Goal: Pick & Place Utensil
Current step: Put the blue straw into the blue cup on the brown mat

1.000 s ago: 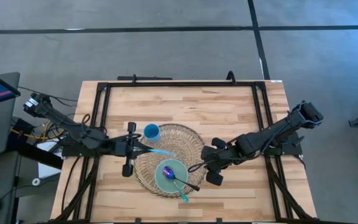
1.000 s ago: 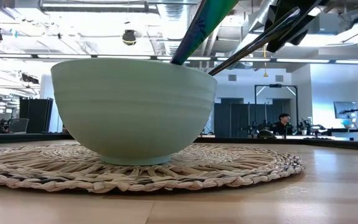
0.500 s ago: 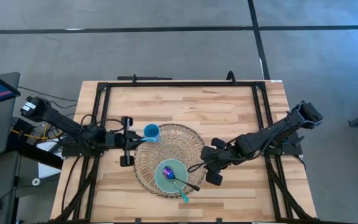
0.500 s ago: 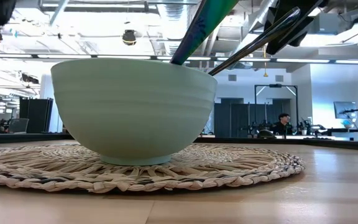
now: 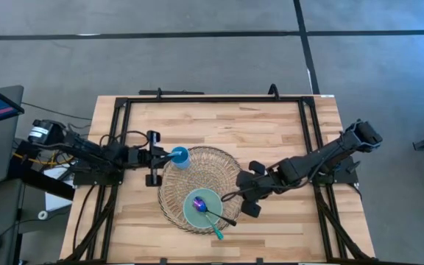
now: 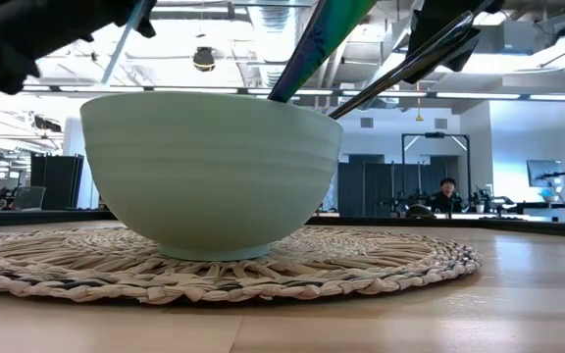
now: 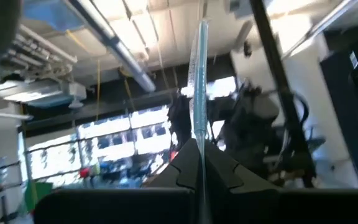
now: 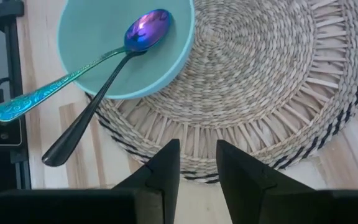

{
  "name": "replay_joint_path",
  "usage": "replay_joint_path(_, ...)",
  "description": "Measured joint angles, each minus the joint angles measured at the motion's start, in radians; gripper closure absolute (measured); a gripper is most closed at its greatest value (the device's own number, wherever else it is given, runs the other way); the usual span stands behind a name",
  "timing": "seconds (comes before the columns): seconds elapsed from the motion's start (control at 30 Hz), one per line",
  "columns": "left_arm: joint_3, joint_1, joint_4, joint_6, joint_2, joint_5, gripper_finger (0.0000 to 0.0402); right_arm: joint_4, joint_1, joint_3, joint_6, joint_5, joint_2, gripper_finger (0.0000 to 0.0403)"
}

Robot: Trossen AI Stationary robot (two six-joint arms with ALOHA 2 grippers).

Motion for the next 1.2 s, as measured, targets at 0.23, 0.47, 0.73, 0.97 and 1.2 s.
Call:
replay_joint_path(0.23,0.109,0.06,0.062,-0.061,0.177,0.118,0.0398,0.033,-0.024,0.0,0.0,0.0,0.0,0.0304)
replay_joint_path(0.47,0.215,0.117,0.061,-0.092,0.383,0.115,0.0398,0.077,-0.042,0.001,0.0,0.0,0.0,0.0304)
replay_joint_path(0.73,0.221,0.182,0.061,-0.152,0.456,0.114,0.0398,0.076,-0.032,0.001,0.0,0.0,0.0,0.0304)
replay_joint_path(0.97,0.221,0.191,0.062,-0.164,0.457,0.115,0.0398,0.102,-0.039,0.001,-0.025,0.196,0.0,0.0304)
replay_joint_path(1.2,0.22,0.191,0.061,-0.196,0.51,0.114,0.0398,0.264,-0.082,0.001,-0.163,0.464,0.0,0.031)
